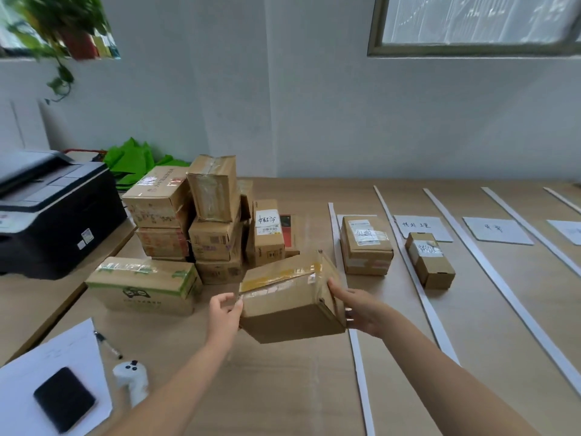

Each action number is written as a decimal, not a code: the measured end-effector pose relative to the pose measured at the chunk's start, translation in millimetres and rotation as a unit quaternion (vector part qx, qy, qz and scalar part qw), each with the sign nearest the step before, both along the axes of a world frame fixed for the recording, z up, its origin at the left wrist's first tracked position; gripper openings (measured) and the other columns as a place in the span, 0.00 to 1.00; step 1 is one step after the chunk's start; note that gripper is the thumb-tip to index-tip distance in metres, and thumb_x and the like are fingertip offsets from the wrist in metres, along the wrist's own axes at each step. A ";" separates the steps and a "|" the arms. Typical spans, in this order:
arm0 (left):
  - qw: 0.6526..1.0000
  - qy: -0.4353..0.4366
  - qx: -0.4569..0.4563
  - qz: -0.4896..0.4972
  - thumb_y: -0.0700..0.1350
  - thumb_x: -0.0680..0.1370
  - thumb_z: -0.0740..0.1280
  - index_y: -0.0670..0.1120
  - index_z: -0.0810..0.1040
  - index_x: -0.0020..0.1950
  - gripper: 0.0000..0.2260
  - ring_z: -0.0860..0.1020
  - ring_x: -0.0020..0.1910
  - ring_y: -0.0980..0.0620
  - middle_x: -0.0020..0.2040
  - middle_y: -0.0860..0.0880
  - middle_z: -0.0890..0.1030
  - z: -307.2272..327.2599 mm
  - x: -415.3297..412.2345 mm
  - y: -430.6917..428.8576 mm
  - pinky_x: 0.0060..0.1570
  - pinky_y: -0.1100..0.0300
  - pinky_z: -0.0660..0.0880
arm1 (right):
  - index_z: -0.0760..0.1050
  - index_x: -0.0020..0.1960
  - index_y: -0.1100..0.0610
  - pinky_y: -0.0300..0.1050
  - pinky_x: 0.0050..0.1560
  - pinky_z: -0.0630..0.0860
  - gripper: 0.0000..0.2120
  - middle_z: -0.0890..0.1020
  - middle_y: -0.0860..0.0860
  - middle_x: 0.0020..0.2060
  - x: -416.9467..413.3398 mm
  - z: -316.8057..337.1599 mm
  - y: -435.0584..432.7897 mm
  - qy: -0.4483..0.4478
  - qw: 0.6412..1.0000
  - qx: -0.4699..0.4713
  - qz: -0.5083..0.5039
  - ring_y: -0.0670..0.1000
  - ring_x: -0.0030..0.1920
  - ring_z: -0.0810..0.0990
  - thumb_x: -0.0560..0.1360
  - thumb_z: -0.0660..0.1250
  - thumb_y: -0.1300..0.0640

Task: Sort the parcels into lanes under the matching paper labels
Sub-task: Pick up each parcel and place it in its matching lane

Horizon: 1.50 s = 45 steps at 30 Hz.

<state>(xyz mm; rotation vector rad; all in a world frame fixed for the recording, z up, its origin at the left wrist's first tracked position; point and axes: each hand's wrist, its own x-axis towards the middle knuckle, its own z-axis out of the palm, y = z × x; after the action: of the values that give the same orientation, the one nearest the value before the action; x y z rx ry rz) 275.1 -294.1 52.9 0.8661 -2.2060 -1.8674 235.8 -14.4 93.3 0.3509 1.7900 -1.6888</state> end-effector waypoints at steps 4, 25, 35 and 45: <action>0.999 -0.025 -0.023 -0.016 0.44 0.82 0.64 0.48 0.73 0.53 0.02 0.79 0.46 0.44 0.54 0.41 0.79 -4.0 9.3 3.7 0.46 0.47 0.78 | 0.76 0.65 0.54 0.54 0.53 0.82 0.35 0.78 0.60 0.62 5.3 12.7 -13.4 0.023 0.998 -0.044 -0.037 0.59 0.57 0.81 0.72 0.60 0.28; 0.975 -0.036 0.155 -0.154 0.67 0.75 0.63 0.54 0.77 0.58 0.20 0.78 0.59 0.50 0.55 0.55 0.82 30.0 12.6 28.7 0.66 0.50 0.72 | 0.71 0.64 0.54 0.53 0.47 0.82 0.32 0.77 0.59 0.64 3.3 11.2 -15.2 0.029 0.995 -0.091 0.016 0.57 0.55 0.81 0.70 0.70 0.33; 0.959 0.010 0.198 -0.201 0.62 0.69 0.75 0.54 0.74 0.71 0.33 0.78 0.64 0.53 0.60 0.54 0.83 32.1 6.9 29.2 0.69 0.50 0.72 | 0.72 0.65 0.53 0.50 0.44 0.78 0.20 0.80 0.54 0.62 10.4 4.7 -12.1 0.083 0.987 -0.128 -0.056 0.55 0.51 0.80 0.76 0.71 0.49; 0.949 0.037 0.214 -0.230 0.62 0.66 0.76 0.52 0.74 0.72 0.36 0.79 0.63 0.53 0.61 0.53 0.83 26.5 7.2 50.5 0.71 0.50 0.70 | 0.70 0.70 0.37 0.51 0.55 0.73 0.19 0.80 0.44 0.61 26.8 6.0 -8.9 0.095 0.985 -0.095 -0.105 0.54 0.64 0.74 0.81 0.65 0.48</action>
<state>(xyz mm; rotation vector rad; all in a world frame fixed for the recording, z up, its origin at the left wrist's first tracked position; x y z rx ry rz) 282.3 -243.6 79.4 0.3219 -2.1212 -2.6074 262.5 -23.3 99.4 0.3119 1.7542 -2.0856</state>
